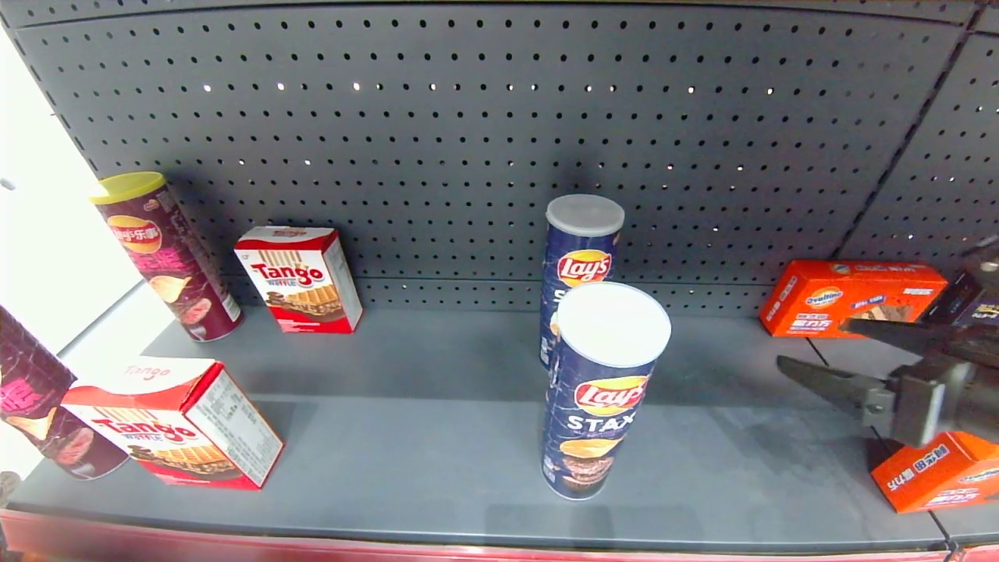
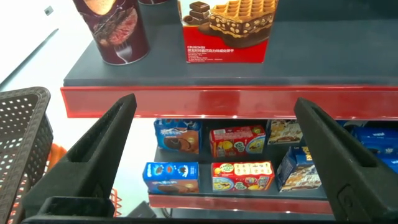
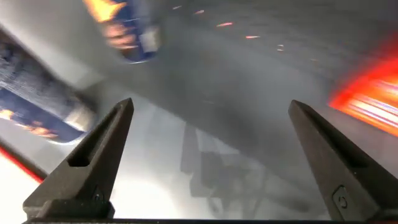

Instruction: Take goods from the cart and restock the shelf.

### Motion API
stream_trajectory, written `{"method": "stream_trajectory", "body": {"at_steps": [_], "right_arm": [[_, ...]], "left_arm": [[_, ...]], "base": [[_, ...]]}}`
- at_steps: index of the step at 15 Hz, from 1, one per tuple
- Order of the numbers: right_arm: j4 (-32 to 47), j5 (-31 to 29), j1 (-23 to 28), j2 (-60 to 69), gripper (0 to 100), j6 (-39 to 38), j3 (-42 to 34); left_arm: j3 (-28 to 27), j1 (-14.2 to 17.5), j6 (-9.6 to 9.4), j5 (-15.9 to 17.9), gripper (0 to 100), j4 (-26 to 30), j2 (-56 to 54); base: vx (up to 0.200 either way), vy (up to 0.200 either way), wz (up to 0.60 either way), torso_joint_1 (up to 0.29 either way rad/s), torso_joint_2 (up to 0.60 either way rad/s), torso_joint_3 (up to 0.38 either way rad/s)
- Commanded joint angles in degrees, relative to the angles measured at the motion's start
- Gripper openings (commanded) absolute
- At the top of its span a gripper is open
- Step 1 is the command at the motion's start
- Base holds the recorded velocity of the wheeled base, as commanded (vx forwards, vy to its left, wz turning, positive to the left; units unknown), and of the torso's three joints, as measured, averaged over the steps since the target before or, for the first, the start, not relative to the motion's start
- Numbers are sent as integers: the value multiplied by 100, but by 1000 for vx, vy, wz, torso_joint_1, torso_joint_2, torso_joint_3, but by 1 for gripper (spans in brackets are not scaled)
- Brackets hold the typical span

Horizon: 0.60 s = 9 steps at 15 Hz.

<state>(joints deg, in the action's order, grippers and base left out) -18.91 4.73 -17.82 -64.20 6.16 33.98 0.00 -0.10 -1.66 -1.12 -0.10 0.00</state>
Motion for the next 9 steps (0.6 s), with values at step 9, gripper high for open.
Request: {"method": "stream_trajectory", "body": {"at_steps": [9], "right_arm": [[2717, -675, 1800, 6393, 100, -255, -1974]], "left_arm": [[0, 1, -45, 59, 100, -8, 9]], "base": [[0, 0, 0, 0, 0, 0]]}}
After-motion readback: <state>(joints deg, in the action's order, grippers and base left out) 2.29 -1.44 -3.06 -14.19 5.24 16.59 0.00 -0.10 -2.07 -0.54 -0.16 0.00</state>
